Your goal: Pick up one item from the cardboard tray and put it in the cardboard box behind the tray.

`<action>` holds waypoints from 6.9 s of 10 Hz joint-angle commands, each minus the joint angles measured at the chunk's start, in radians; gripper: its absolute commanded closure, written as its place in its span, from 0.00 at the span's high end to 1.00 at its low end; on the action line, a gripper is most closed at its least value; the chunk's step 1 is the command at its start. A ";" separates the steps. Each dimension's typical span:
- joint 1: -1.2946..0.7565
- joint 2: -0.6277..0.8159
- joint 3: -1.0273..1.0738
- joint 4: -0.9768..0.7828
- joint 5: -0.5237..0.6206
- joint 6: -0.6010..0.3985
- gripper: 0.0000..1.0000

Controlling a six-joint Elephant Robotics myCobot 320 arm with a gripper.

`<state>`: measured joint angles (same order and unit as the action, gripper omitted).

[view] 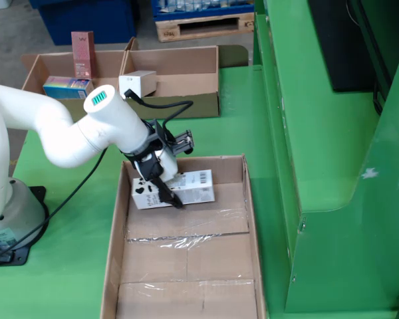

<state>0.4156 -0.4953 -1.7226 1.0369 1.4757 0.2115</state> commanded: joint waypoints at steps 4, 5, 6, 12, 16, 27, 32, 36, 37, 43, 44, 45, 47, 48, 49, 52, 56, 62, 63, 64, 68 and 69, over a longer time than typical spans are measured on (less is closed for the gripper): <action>0.309 0.479 0.023 -0.365 -0.226 0.277 0.00; 0.309 0.479 0.023 -0.365 -0.226 0.277 0.00; 0.324 0.489 0.080 -0.419 -0.249 0.288 0.00; 0.348 0.458 0.511 -0.729 -0.320 0.266 0.00; 0.393 0.420 0.863 -1.009 -0.392 0.273 0.00; 0.462 0.449 1.111 -1.179 -0.466 0.214 0.00; 0.462 0.449 1.111 -1.179 -0.466 0.214 0.00; 0.462 0.449 1.111 -1.179 -0.466 0.214 0.00; 0.462 0.449 1.111 -1.179 -0.466 0.214 0.00; 0.462 0.449 1.111 -1.179 -0.466 0.214 0.00; 0.479 0.443 1.092 -1.156 -0.466 0.206 0.00; 0.494 0.407 1.115 -1.141 -0.458 0.198 0.00; 0.586 0.269 1.294 -1.185 -0.466 0.196 0.00; 0.635 0.164 1.431 -1.216 -0.466 0.189 0.00; 0.635 0.164 1.431 -1.216 -0.466 0.189 0.00; 0.736 -0.159 1.723 -0.976 -0.477 0.028 0.00; 0.922 -0.352 1.723 -0.525 -0.523 -0.135 0.00; 0.997 -0.393 1.723 -0.525 -0.523 -0.166 0.00; 0.997 -0.393 1.723 -0.525 -0.523 -0.169 0.00; 0.997 -0.393 1.723 -0.525 -0.523 -0.169 0.00; 0.997 -0.393 1.723 -0.525 -0.523 -0.170 0.00; 0.997 -0.393 1.723 -0.525 -0.523 -0.170 0.00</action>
<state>1.4050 -0.9187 -0.0260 0.4985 0.9632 0.0475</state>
